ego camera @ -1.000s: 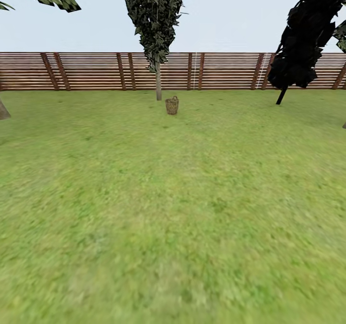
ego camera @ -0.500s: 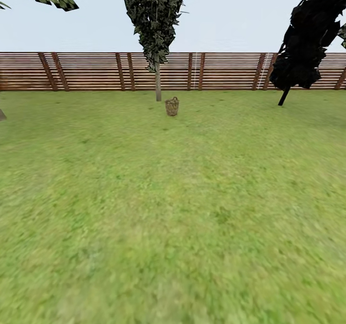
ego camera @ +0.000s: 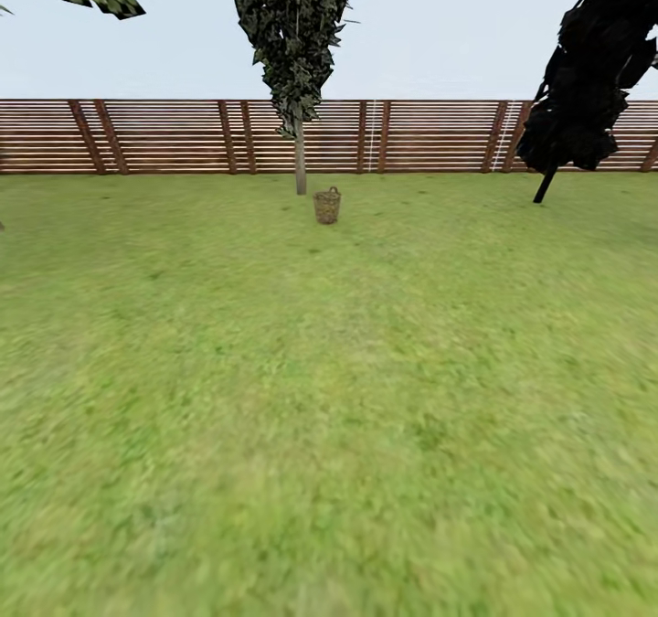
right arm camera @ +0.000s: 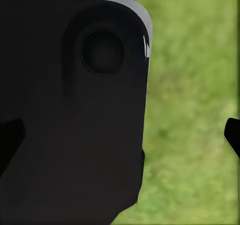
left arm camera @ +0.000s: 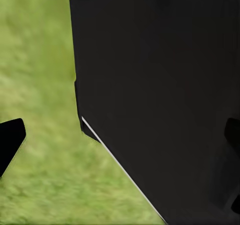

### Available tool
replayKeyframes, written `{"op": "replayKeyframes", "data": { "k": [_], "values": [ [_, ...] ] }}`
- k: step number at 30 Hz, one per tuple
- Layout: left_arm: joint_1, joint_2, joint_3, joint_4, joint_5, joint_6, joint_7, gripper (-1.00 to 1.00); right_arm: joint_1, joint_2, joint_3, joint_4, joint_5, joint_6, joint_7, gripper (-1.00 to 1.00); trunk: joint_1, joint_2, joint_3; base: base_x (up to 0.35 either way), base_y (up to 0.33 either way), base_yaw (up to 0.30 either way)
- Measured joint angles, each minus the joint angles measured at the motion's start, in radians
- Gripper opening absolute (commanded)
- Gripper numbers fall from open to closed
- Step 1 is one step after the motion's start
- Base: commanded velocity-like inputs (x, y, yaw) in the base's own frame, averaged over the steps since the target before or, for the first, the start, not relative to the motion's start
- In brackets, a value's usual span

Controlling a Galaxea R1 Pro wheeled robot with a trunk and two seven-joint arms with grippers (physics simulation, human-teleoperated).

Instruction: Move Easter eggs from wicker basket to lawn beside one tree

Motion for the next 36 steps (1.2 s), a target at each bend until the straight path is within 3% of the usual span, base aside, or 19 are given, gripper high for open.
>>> {"op": "replayKeyframes", "data": {
  "k": [36],
  "values": [
    [0.000, -0.001, 0.000, 0.000, 0.000, 0.000, 0.000, 1.00, 0.000, 0.000, 0.000, -0.001, 0.004, -0.005, 0.000, 1.00, 0.000, 0.000, 0.000, 0.326, 0.000, 0.000]
  ]
}}
